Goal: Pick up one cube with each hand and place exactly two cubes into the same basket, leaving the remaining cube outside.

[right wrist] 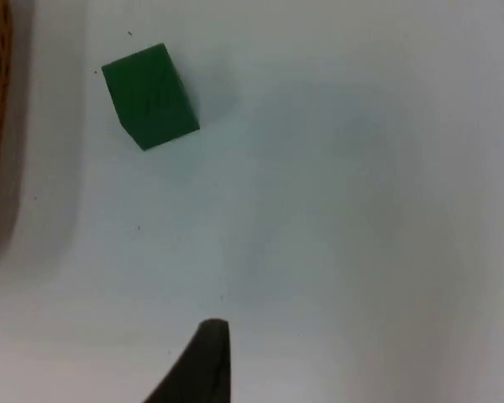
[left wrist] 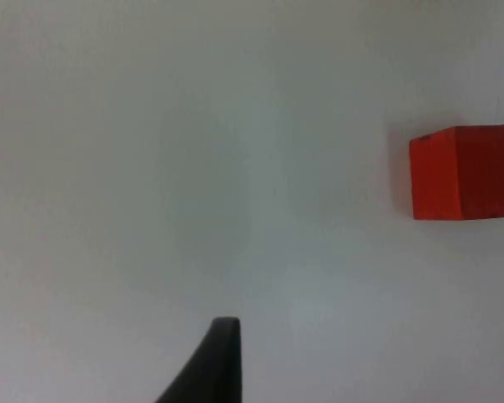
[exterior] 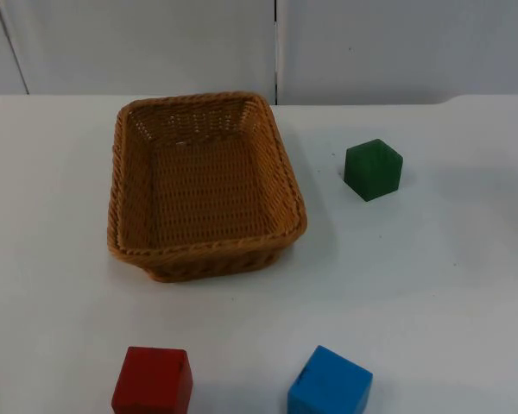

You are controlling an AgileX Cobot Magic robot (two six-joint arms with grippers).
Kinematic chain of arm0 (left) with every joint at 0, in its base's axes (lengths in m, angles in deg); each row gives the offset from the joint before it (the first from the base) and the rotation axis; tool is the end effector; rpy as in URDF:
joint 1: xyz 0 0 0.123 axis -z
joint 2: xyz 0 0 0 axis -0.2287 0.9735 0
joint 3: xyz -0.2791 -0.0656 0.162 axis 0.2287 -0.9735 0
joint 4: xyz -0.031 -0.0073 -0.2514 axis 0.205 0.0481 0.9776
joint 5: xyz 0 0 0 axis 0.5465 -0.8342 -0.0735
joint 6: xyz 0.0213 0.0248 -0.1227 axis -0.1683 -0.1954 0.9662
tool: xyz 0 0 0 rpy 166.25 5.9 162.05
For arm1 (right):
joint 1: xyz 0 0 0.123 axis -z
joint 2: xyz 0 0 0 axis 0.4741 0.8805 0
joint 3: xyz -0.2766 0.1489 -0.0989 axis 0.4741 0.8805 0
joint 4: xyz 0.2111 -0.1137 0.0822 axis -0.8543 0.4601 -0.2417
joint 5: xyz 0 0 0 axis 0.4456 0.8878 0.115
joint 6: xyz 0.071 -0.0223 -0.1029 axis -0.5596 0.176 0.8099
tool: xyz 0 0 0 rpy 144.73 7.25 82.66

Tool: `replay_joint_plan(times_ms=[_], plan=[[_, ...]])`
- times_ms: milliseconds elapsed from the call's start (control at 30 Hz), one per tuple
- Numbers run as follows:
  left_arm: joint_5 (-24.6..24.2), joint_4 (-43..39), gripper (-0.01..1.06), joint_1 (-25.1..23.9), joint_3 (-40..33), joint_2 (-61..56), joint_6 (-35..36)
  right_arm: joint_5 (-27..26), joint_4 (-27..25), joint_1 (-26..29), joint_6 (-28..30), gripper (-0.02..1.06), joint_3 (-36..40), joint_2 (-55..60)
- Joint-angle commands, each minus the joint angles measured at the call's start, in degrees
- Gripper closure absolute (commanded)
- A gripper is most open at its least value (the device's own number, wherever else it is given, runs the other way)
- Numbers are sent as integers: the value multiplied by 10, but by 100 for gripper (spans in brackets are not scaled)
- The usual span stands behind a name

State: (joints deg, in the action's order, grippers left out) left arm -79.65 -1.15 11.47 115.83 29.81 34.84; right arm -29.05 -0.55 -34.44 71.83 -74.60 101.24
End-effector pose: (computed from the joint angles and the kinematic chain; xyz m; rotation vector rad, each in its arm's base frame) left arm 0.1262 -0.0301 0.2430 0.1112 2.7327 -0.3475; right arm 0.2903 0.0416 0.3165 -0.1650 2.4757 0.1477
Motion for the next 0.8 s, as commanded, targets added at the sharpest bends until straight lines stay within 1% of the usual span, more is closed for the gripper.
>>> replay_joint_plan(times_ms=[0,100,133,200,267,300,433,467,567,633,667,767], plan=[[14,17,0,-1,4,11,-13,-10,-9,2,6,-1,-23,21],[22,27,0,-1,11,22,-18,-2,-52,2,51,-1,-59,65],[22,27,0,-1,11,22,-18,-2,-52,2,51,-1,-59,65],[22,30,0,-1,22,30,-18,4,-79,1,78,-1,-82,92],[20,52,0,-1,34,37,-18,13,-95,-3,92,-1,-109,120],[20,52,0,-1,34,37,-18,13,-95,-3,92,-1,-109,120],[16,77,3,10,49,51,-26,14,-92,-32,108,-1,-156,168],[16,77,3,10,49,51,-26,14,-92,-32,108,-1,-156,168],[20,80,5,29,49,59,-26,9,-92,-58,125,-1,-188,206],[23,88,6,41,49,67,-26,12,-91,-72,125,-1,-211,230],[23,88,6,41,49,67,-26,12,-91,-72,125,-1,-211,230],[25,91,6,54,49,76,-26,30,-81,-91,125,-1,-254,272]])
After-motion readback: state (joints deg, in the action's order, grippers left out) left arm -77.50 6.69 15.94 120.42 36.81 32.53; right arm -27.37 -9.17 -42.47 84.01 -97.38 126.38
